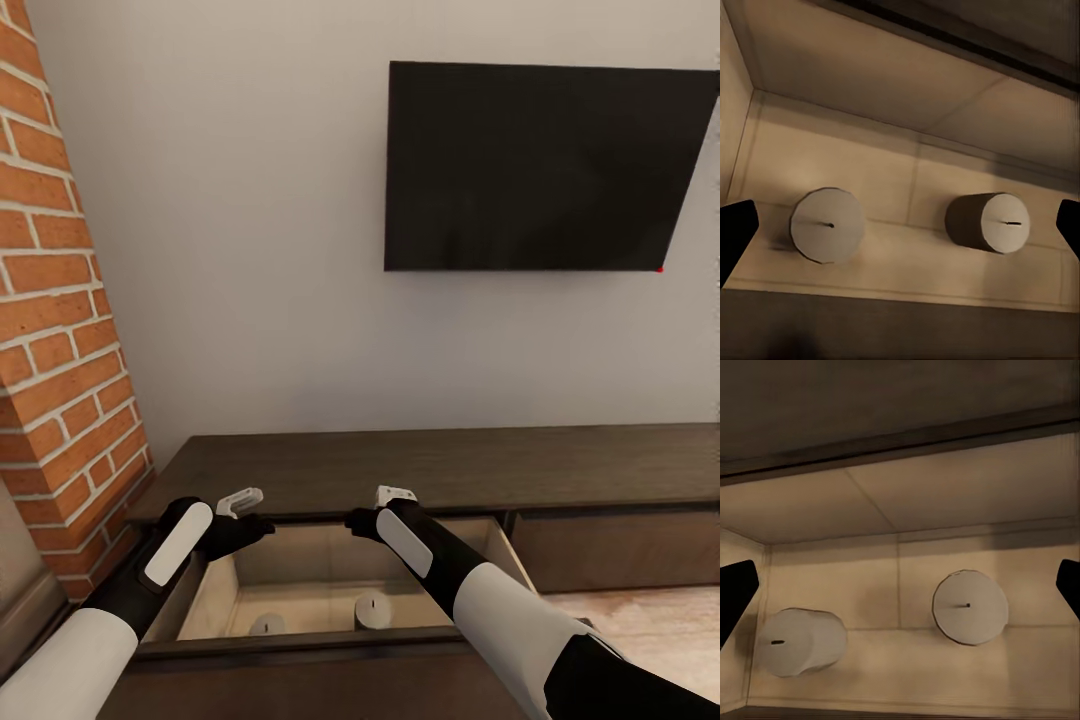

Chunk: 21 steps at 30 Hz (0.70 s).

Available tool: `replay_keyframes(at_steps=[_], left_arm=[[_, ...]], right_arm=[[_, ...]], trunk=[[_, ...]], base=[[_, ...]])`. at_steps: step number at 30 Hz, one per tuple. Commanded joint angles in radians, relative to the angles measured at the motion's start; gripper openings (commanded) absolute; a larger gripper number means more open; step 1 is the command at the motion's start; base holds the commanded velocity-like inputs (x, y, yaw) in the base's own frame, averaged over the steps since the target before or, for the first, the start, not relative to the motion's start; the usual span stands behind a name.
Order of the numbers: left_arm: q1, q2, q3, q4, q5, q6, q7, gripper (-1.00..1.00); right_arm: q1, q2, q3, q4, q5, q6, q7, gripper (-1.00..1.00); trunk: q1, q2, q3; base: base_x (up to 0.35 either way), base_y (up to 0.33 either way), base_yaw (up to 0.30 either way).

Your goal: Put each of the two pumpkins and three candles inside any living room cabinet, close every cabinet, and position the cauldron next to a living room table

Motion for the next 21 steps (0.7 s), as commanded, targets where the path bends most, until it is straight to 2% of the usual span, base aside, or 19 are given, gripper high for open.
replay_keyframes(at_steps=[1, 3, 16, 21], left_arm=[[-0.001, 0.001, -0.003, -0.001, 0.01, 0.0, 0.01, 1.0], [-0.001, 0.0, -0.003, -0.001, 0.011, 0.0, 0.011, 1.0], [-0.001, -0.001, -0.003, -0.002, 0.01, -0.001, 0.016, 1.0], [-0.001, -0.002, -0.003, -0.002, 0.011, -0.001, 0.016, 1.0]], right_arm=[[-0.001, 0.0, 0.003, -0.001, -0.006, 0.002, -0.007, 1.0], [-0.001, 0.0, 0.003, -0.001, -0.006, 0.002, -0.007, 1.0], [-0.001, 0.0, 0.003, -0.001, -0.006, 0.002, -0.007, 1.0], [-0.001, 0.0, 0.003, -0.001, -0.006, 0.002, -0.007, 1.0]], trunk=[[-0.001, 0.0, 0.003], [-0.002, 0.002, 0.01], [-0.052, 0.093, 0.051], [-0.071, 0.128, 0.067]], base=[[-0.062, 0.0, 0.0], [-0.033, 0.0, 0.0], [-0.006, 0.0, 0.0], [-0.206, 0.0, 0.03]])
